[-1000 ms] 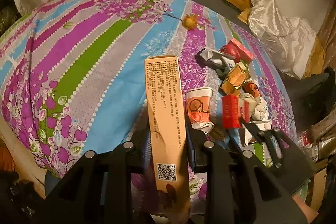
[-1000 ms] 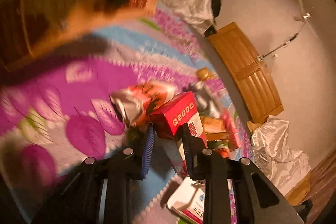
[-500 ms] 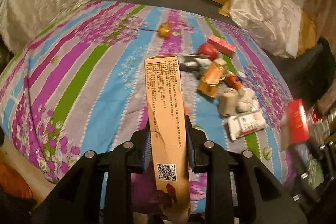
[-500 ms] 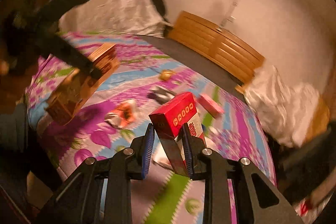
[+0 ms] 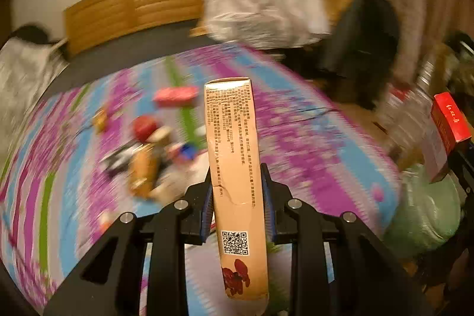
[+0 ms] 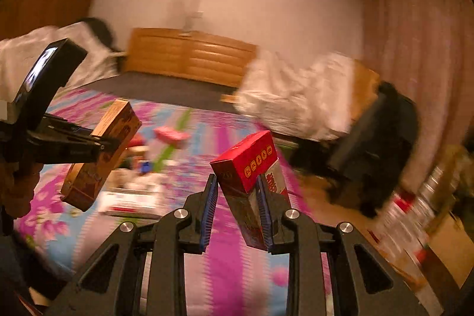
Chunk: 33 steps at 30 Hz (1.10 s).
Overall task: Collect trash
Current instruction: 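Carry the tan box and red pack over the green-lined wastebasket with both tools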
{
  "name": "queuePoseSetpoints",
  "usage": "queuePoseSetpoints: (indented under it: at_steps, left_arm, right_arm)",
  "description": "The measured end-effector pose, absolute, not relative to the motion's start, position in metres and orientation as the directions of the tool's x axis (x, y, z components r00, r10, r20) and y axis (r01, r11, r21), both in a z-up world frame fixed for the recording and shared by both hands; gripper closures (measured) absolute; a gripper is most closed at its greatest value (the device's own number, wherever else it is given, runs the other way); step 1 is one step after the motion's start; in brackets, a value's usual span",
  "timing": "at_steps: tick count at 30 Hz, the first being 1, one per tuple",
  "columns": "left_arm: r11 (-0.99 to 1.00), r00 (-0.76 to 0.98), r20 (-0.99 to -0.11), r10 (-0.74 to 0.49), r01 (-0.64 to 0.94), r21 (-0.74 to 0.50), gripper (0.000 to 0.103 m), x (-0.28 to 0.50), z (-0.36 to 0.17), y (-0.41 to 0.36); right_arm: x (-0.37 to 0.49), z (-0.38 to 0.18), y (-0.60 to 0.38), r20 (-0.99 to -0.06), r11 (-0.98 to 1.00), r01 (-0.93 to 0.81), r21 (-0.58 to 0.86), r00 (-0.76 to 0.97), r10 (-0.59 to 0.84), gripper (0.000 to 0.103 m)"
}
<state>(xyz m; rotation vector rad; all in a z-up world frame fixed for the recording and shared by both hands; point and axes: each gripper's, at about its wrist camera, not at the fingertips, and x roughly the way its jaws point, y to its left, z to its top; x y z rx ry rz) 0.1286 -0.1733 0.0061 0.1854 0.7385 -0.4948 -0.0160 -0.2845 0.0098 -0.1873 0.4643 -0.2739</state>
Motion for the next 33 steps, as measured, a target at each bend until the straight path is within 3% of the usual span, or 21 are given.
queuePoseSetpoints:
  at_steps: [8, 15, 23, 26, 33]
  left_arm:
    - [0.701, 0.518, -0.682, -0.517, 0.713, 0.011, 0.076, 0.091, 0.01, -0.318]
    - [0.532, 0.418, -0.691, -0.59, 0.845, 0.057, 0.076, 0.047, 0.001, -0.414]
    - [0.247, 0.147, -0.735, -0.662, 0.969, -0.028, 0.076, 0.011, -0.018, -0.499]
    - [0.151, 0.022, -0.756, -0.654, 0.983, -0.102, 0.076, 0.002, -0.027, -0.527]
    - [0.029, -0.082, -0.796, -0.599, 0.992, -0.124, 0.076, -0.025, -0.059, -0.561]
  right_arm:
    - [-0.094, 0.019, -0.409, -0.401, 0.832, 0.514, -0.209, 0.731, -0.552, 0.075]
    - [-0.162, 0.011, -0.493, -0.454, 0.725, 0.677, -0.126, 0.61, -0.649, 0.075]
    - [-0.217, -0.022, -0.557, -0.574, 0.604, 0.796, 0.03, 0.509, -0.641, 0.075]
    - [-0.227, -0.028, -0.568, -0.6, 0.569, 0.819, 0.076, 0.493, -0.629, 0.075]
    - [-0.24, -0.047, -0.588, -0.66, 0.522, 0.837, 0.165, 0.487, -0.572, 0.075]
